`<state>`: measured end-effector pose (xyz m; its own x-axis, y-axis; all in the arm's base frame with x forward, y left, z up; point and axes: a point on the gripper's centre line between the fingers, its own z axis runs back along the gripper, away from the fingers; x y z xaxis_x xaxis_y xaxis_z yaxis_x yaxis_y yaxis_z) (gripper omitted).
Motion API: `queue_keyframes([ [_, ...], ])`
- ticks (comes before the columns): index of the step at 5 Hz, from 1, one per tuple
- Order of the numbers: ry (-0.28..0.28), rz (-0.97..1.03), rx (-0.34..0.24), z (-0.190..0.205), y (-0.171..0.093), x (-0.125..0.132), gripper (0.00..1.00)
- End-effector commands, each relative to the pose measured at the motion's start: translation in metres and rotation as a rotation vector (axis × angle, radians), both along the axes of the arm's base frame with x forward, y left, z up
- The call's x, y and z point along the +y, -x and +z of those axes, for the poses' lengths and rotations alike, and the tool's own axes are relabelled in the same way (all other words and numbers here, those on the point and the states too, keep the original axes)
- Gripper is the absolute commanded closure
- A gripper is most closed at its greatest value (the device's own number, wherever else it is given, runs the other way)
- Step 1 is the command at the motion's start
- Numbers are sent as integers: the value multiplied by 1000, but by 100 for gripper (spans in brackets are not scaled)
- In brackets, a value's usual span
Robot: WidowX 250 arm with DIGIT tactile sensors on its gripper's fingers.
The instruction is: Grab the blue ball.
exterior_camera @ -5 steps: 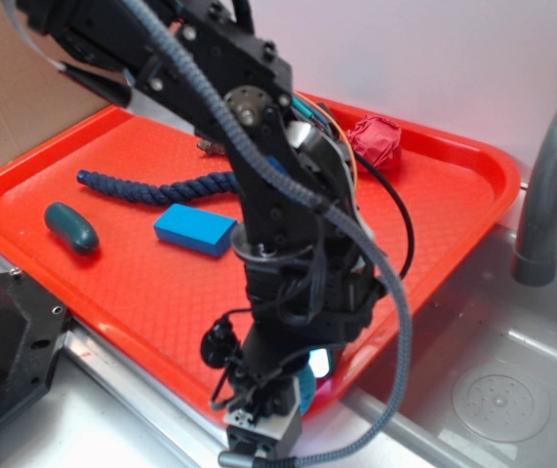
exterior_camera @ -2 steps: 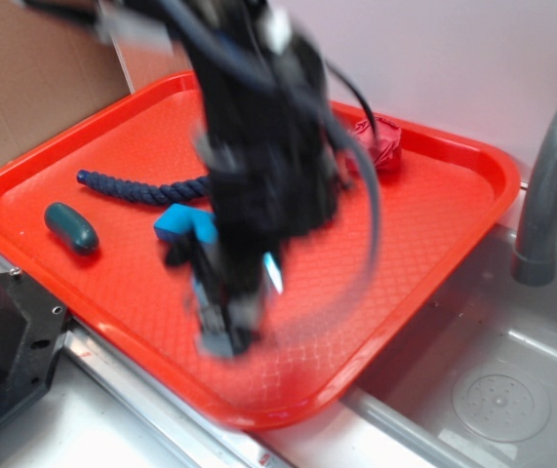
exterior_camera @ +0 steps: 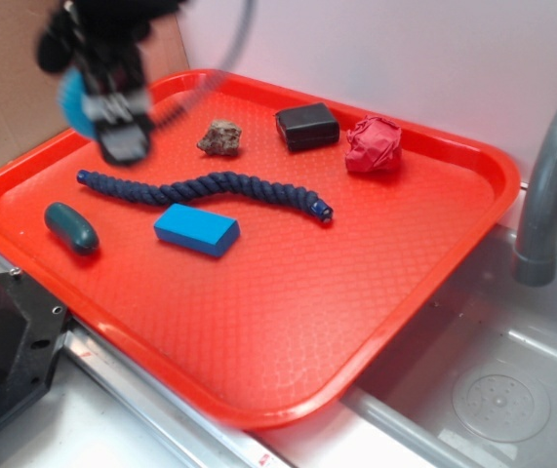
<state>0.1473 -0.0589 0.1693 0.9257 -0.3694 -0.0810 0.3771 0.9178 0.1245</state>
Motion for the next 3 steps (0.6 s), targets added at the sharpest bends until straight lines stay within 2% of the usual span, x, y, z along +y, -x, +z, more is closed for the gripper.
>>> queue_keyframes([
  [1,32,397,-164,12,26,31,100],
  [2,16,425,-166,8,24,37,100],
  [3,7,469,-111,7,22,34,96],
])
